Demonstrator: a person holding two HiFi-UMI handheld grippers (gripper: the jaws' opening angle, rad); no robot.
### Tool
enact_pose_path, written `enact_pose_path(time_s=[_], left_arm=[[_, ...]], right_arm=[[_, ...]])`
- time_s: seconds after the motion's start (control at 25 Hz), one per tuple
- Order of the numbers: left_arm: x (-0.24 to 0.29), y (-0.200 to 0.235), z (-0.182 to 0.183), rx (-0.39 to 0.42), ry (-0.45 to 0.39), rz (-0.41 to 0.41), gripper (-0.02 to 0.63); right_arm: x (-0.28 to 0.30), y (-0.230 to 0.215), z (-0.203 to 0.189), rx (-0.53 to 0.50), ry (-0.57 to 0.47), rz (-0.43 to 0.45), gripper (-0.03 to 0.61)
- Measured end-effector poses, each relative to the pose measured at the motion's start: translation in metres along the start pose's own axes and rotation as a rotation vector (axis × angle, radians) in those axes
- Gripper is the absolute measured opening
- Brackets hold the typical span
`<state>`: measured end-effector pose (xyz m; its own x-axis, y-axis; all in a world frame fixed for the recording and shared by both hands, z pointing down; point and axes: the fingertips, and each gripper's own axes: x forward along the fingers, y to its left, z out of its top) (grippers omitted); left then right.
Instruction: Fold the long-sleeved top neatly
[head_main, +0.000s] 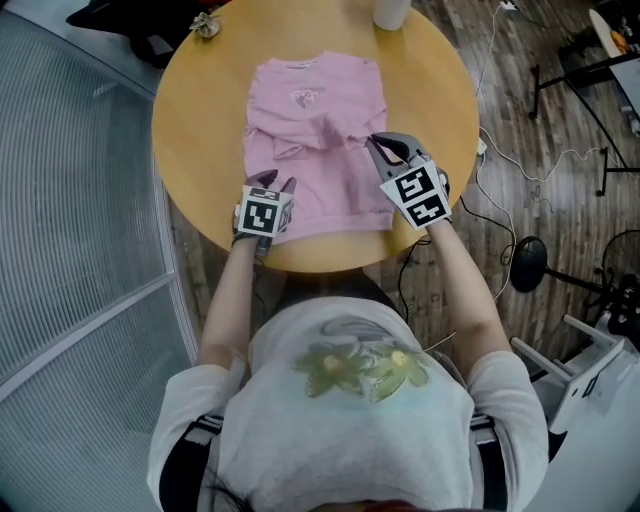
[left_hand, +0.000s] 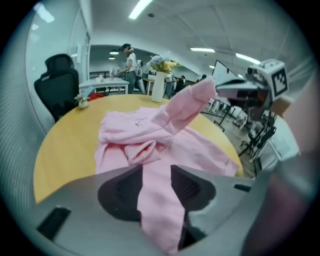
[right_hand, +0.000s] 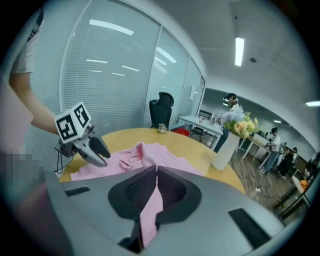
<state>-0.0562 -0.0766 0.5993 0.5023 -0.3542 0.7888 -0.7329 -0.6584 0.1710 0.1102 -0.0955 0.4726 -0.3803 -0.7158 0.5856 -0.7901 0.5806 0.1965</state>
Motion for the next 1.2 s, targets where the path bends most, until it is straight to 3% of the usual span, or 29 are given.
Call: enact_pose_path(time_s=[0.04, 0.16, 0.28, 0.36, 0.4, 0.52, 0.64, 0.76, 0.92, 1.08, 1.16, 1.2], left_arm=[[0.006, 0.006, 0.009, 0.056, 0.004, 0.032, 0.169], [0.029, 0.024, 0.033, 0.205, 0.017, 0.113, 0.178], [0.054, 0.029, 0.035, 0.319, 0.09, 0.142, 0.176], [0.058, 0.035, 0.035, 0.334, 0.102, 0.174, 0.111], [0.053, 0.037, 0.037, 0.325, 0.076, 0.186, 0.008], [0.024, 0.04, 0.036, 0.32, -0.021, 0.162, 0.008], [0.007, 0.055, 0.004, 0.403, 0.063, 0.169, 0.009], [0.002, 0.072, -0.029, 0.317, 0.165, 0.173, 0.053], [-0.013, 0.071, -0.023, 0.131, 0.093, 0.133, 0.068], [-0.013, 0.052, -0.01, 0.084, 0.04, 0.073, 0.069], [-0.009, 0.037, -0.003, 0.081, 0.021, 0.035, 0.069], [-0.007, 0.027, 0.001, 0.085, 0.014, 0.014, 0.069]], right_arm=[[-0.004, -0.005, 0.012, -0.006, -0.03, -0.012, 0.026], [-0.009, -0.017, 0.04, -0.026, -0.097, -0.043, 0.026], [-0.012, -0.024, 0.057, -0.027, -0.135, -0.052, 0.026], [-0.012, -0.028, 0.066, -0.032, -0.152, -0.052, 0.026], [-0.012, -0.029, 0.07, -0.035, -0.16, -0.053, 0.026], [-0.015, -0.032, 0.073, -0.03, -0.18, -0.057, 0.026], [-0.018, -0.033, 0.061, -0.012, -0.166, -0.05, 0.026], [-0.014, -0.02, 0.026, -0.011, -0.103, -0.002, 0.026], [-0.003, 0.015, -0.036, -0.067, 0.022, 0.1, 0.026], [0.01, 0.04, -0.116, -0.058, 0.268, 0.182, 0.028], [0.008, 0.049, -0.142, -0.006, 0.358, 0.228, 0.122], [0.006, 0.051, -0.147, 0.018, 0.372, 0.241, 0.14]])
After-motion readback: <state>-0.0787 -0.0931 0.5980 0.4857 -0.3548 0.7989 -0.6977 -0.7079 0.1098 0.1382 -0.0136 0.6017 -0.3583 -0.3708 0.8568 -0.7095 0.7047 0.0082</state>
